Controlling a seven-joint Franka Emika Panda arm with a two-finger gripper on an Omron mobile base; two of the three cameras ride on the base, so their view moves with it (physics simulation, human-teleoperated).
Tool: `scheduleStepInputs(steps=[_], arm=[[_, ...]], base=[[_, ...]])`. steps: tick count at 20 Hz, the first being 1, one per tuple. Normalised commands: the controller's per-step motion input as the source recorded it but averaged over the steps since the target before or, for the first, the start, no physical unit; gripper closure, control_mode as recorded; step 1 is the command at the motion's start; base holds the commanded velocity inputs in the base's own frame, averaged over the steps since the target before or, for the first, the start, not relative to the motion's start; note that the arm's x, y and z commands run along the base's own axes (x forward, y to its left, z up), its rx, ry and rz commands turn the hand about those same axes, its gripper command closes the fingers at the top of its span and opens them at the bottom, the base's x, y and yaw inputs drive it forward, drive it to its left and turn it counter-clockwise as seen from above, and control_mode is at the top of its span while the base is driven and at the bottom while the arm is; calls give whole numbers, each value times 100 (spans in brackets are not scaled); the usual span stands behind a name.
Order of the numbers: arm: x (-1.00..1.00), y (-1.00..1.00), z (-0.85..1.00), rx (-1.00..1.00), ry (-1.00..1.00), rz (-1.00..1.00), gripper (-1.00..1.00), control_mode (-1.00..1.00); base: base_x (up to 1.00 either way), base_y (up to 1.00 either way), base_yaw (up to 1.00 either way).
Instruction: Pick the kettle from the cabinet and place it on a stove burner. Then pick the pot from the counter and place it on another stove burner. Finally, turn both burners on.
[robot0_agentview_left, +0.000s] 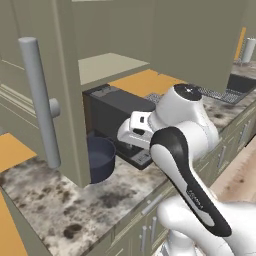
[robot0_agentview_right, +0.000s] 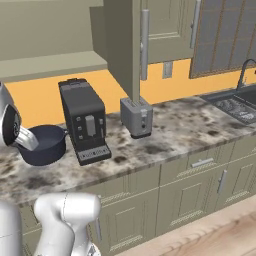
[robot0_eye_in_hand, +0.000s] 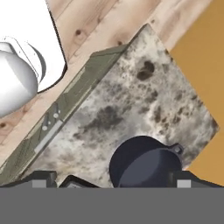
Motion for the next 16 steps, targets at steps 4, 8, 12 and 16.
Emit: scheduleStepInputs(steps=[4,8,12,16], arm=[[20,7,-18,0,6,-16,-100,-100],[10,0,-23,0,3,-7,-100,-100],[18,0,-29,-6,4,0,-100,-100],[25,4,-30,-5,8,0,-100,-100]], base=[[0,0,0],[0,0,0],[0,0,0],[0,0,0]])
